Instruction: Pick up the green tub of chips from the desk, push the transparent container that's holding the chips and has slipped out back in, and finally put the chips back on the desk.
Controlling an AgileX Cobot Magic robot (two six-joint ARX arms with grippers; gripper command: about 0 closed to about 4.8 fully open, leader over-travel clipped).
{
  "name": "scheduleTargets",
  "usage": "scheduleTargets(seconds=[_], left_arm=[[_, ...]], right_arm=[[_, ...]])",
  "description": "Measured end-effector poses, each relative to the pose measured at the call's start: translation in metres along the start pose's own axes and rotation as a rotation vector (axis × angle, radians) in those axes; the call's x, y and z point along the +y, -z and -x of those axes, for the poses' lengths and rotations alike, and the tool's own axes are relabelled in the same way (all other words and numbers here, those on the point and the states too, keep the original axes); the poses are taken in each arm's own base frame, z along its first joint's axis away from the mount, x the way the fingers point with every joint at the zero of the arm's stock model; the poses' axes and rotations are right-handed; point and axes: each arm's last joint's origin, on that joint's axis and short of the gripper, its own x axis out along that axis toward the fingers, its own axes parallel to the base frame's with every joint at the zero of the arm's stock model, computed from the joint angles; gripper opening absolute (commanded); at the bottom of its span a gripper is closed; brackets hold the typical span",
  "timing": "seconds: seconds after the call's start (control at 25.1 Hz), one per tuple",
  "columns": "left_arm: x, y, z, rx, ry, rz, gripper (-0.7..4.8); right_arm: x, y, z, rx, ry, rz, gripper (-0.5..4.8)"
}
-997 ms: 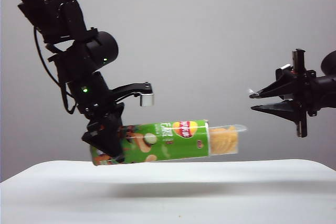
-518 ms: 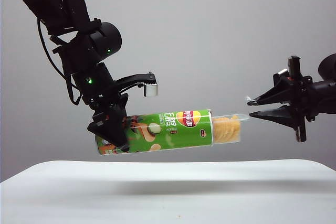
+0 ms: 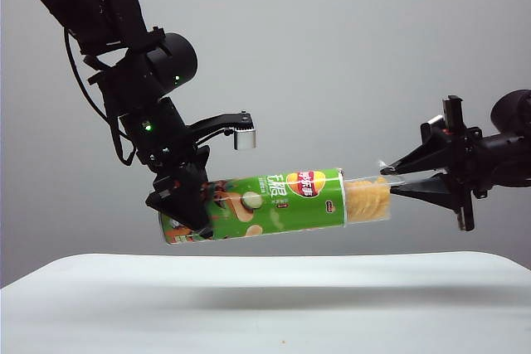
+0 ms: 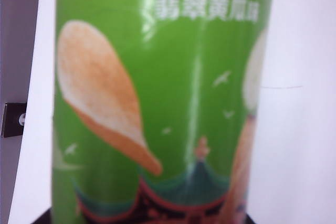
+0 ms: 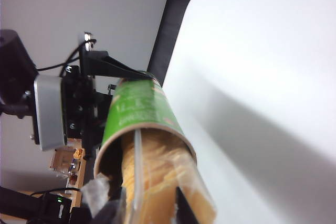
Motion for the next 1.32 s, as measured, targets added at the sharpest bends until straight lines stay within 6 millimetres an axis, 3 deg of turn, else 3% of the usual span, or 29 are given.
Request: scheduleTargets(seconds=[0.08,0.44,1.04,1.24,1.32], left_arm=[[0.001,0.000,0.000,0.000,-0.005,0.000,2.94],[0.002,-0.001,0.000,-0.001,-0.024,-0.001,2.95],[-0.008,-0.025,-0.007,-0.050,-0.049,-0.015,2.95],[-0.010,-0.027,-0.009,-0.056,-0.041,0.019,2.94],[-0.010,-0.030,-0.009,-0.077,-0.048,0.025,2.85]], right_arm=[[0.000,0.001,-0.004,0.010,-0.004,0.001,-0.06],[0.002,0.002,-0.010,0.022,-0.003,0.013,-0.08],[0.012,0.005,-0.043,0.079,0.001,0.058,-0.08],[0.012,0.004,-0.044,0.074,0.008,0.069,0.53],[0.013,0.004,-0.045,0.073,0.013,0.072,-0.08]])
